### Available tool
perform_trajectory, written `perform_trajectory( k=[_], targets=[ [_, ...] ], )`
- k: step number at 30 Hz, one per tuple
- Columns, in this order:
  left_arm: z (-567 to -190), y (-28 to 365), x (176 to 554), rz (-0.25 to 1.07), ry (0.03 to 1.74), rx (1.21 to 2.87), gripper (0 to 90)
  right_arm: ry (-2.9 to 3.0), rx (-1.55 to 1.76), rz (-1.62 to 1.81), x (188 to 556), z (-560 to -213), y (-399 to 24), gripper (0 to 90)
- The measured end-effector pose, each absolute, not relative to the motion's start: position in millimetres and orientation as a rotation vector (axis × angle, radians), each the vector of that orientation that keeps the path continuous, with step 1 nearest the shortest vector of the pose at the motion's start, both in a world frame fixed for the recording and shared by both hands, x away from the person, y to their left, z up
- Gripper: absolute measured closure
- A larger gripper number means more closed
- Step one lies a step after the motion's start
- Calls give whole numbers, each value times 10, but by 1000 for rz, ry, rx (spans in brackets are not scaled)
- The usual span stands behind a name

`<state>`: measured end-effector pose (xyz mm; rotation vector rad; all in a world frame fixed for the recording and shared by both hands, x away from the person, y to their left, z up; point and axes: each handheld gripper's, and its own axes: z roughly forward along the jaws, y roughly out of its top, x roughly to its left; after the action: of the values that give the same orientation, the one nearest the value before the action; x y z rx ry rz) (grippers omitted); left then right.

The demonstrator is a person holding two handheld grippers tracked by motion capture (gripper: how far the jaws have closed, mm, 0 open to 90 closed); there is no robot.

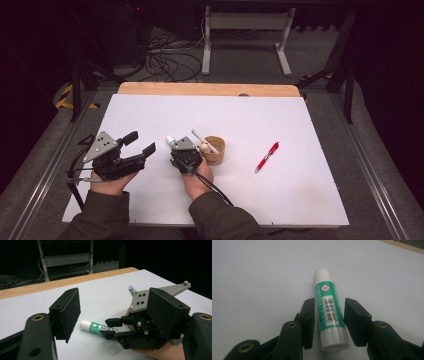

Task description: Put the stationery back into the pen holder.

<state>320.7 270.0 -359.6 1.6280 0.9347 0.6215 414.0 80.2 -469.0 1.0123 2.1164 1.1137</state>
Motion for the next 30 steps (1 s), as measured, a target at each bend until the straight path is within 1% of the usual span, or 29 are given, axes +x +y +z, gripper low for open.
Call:
perform_trajectory(
  k=[5,13,21,30],
  targets=[
    [-3597,2699,3207,622,935,1628,281,2135,1018,1107,4155,-4693,808,646],
    [-3597,2699,3205,622,935,1627,281,2178,1041,1079,4204,-4702,811,660],
    [-3599,2705,3206,623,940,1627,281,2184,1045,1083,4209,-4701,810,664],
    [-3616,2715,3220,621,945,1633,281,2181,973,1081,4163,-4696,825,665]
  ],
)
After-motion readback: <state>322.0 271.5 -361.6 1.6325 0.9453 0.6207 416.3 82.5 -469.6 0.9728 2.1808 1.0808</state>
